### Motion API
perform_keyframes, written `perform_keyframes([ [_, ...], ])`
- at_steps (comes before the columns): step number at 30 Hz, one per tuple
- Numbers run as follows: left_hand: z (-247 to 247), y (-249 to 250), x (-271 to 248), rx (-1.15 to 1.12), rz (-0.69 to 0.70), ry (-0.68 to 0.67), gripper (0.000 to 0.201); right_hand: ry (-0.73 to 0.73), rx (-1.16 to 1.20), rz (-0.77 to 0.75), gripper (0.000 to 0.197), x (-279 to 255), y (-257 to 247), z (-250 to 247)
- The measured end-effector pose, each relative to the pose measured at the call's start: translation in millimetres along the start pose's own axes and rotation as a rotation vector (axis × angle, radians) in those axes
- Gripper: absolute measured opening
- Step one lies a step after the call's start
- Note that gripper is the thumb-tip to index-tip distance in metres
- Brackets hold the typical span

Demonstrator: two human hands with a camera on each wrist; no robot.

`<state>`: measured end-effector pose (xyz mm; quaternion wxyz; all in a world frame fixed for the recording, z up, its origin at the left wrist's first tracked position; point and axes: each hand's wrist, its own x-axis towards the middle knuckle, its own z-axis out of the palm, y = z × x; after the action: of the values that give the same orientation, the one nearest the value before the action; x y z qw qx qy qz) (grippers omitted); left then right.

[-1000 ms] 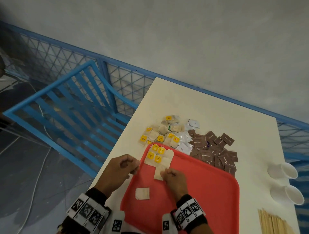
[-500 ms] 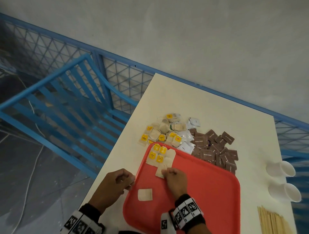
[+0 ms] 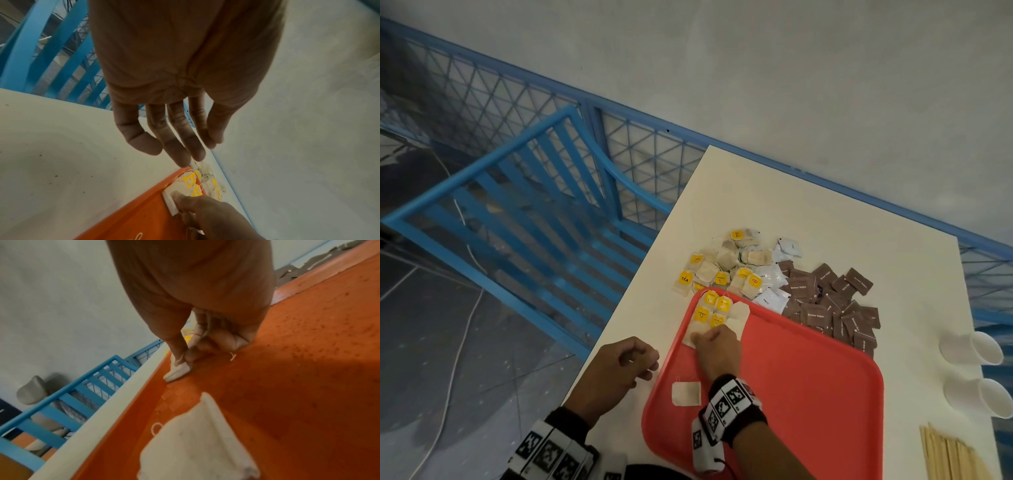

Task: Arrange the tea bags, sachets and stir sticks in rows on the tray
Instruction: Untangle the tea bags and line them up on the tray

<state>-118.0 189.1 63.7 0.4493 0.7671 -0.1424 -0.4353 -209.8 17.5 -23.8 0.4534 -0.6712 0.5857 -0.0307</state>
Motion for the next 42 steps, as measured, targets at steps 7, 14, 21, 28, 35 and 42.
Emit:
perform_keyframes([
  [7, 2.7, 2.5, 1.6, 0.028, 0.018, -0.003, 0.014, -0.014, -0.056, -0.144, 0.031, -3.3, -4.3, -13.0],
  [14, 12.8, -0.9, 8.9, 0.036, 0.034, -0.038, 0.017, -0.35, -0.52, -0.337, 0.021, -31.3, 47.8, -37.2],
  [21, 26.8, -8.1, 5.2, 0.141, 0.095, -0.014, 0.015, -0.413, -0.436, -0.383, 0.017, -45.6, 44.4, -22.6],
  [28, 41.4, -1.2, -4.2, 0.047, 0.15, -0.012, 0.016, -0.696, 0.396, -0.083, 0.02, -52.8, 23.4, -100.4],
  [35, 57.1, 28.9, -23.7, 0.118, 0.467, -0.28, 0.037, -0.918, 0.632, 0.044, 0.021, -58.2, 25.9, -127.0],
  [42, 67.7, 43.1, -26.1, 0.282, 0.53, -0.174, 0.008, -0.679, 0.258, -0.338, 0.033, -57.7, 36.9, -147.3],
])
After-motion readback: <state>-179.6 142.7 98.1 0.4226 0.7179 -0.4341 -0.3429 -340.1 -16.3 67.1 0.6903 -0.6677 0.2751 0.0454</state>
